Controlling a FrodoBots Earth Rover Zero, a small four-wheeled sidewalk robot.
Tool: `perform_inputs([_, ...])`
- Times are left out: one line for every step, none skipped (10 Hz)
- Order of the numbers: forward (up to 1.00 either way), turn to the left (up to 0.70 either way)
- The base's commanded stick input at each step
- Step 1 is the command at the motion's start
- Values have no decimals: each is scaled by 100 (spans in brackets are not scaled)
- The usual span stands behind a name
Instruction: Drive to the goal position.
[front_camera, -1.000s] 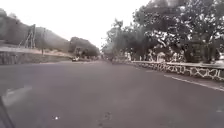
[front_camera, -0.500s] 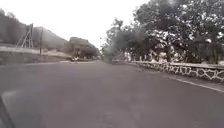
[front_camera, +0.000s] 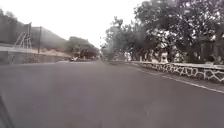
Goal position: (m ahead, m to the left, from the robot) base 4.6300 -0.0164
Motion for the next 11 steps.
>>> perform_inputs([85,0])
perform_inputs([85,0])
perform_inputs([85,0])
perform_inputs([85,0])
perform_inputs([85,0])
perform_inputs([85,0])
perform_inputs([85,0])
perform_inputs([85,0])
perform_inputs([85,0])
perform_inputs([85,0])
perform_inputs([85,0])
